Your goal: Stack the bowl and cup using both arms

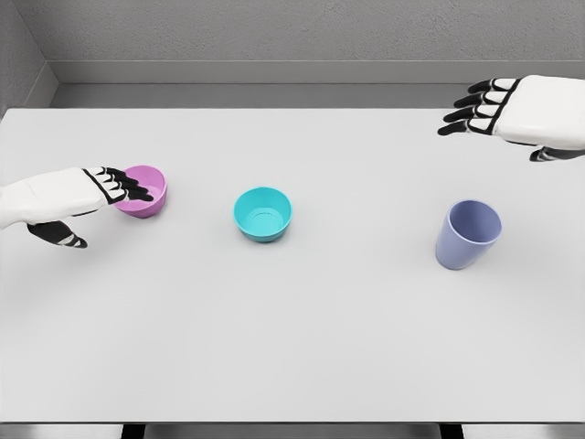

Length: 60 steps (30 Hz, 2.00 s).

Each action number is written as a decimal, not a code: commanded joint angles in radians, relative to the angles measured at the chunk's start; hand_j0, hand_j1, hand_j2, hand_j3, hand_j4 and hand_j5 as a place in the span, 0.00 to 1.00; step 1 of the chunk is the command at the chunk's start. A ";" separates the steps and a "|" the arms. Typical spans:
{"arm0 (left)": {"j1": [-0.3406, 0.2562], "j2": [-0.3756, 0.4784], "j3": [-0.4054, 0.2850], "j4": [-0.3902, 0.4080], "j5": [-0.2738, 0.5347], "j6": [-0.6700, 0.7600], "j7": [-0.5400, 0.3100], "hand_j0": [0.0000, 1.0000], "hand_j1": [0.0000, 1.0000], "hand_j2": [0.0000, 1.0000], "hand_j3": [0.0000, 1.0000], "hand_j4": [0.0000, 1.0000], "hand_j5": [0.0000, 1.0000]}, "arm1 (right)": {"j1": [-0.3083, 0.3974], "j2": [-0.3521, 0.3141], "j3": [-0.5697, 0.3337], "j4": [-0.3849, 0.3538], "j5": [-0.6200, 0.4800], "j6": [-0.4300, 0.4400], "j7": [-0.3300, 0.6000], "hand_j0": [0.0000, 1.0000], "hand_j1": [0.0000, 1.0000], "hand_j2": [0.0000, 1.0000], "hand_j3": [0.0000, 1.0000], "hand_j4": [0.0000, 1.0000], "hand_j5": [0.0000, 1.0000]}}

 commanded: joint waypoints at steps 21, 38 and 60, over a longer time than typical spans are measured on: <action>-0.264 -0.184 -0.095 0.206 0.017 0.002 -0.218 1.00 1.00 1.00 1.00 1.00 1.00 | -0.014 -0.097 0.127 -0.029 -0.073 0.003 0.000 1.00 1.00 1.00 1.00 1.00 1.00; -0.285 -0.202 -0.131 0.212 0.012 0.002 -0.218 1.00 1.00 1.00 1.00 1.00 1.00 | -0.035 -0.069 0.186 -0.027 -0.085 0.003 0.000 1.00 1.00 1.00 1.00 1.00 1.00; -0.287 -0.248 -0.142 0.324 0.014 0.002 -0.218 1.00 1.00 1.00 1.00 1.00 1.00 | -0.006 -0.068 0.241 -0.021 -0.084 0.003 0.000 1.00 1.00 1.00 1.00 1.00 1.00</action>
